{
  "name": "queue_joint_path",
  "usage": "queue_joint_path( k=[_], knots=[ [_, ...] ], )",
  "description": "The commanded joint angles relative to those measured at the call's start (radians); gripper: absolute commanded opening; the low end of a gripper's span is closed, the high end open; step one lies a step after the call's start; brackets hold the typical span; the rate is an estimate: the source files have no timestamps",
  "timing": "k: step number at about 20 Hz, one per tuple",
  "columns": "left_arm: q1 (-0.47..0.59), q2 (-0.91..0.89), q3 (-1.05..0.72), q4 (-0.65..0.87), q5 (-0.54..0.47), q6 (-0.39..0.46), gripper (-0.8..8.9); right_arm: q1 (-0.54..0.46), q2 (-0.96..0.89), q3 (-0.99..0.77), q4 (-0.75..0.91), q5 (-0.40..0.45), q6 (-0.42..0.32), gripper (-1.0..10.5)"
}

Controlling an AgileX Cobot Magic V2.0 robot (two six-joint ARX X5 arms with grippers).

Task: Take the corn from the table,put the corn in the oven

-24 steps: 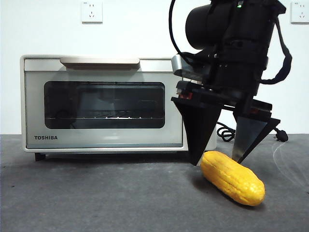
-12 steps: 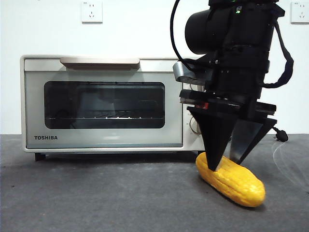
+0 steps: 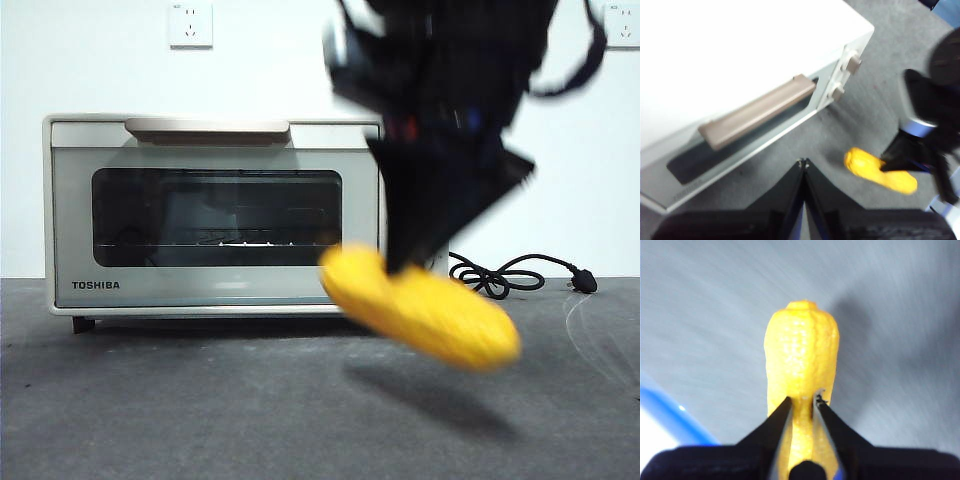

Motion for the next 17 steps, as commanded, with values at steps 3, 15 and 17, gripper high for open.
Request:
queue_joint_path(
  k=[3, 15, 17],
  knots=[
    [-0.002, 0.010, -0.009, 0.078, 0.005, 0.015, -0.06, 0.061, -0.206, -0.006, 0.042, 0.000, 0.055, -0.1],
    [-0.002, 0.269, -0.009, 0.239, 0.007, 0.008, -0.06, 0.072, -0.553, -0.006, 0.021, 0.048, 0.098, -0.1],
    [-0.002, 0.298, -0.009, 0.251, 0.007, 0.008, -0.06, 0.072, -0.562, -0.006, 0.010, 0.052, 0.099, -0.1]
  ],
)
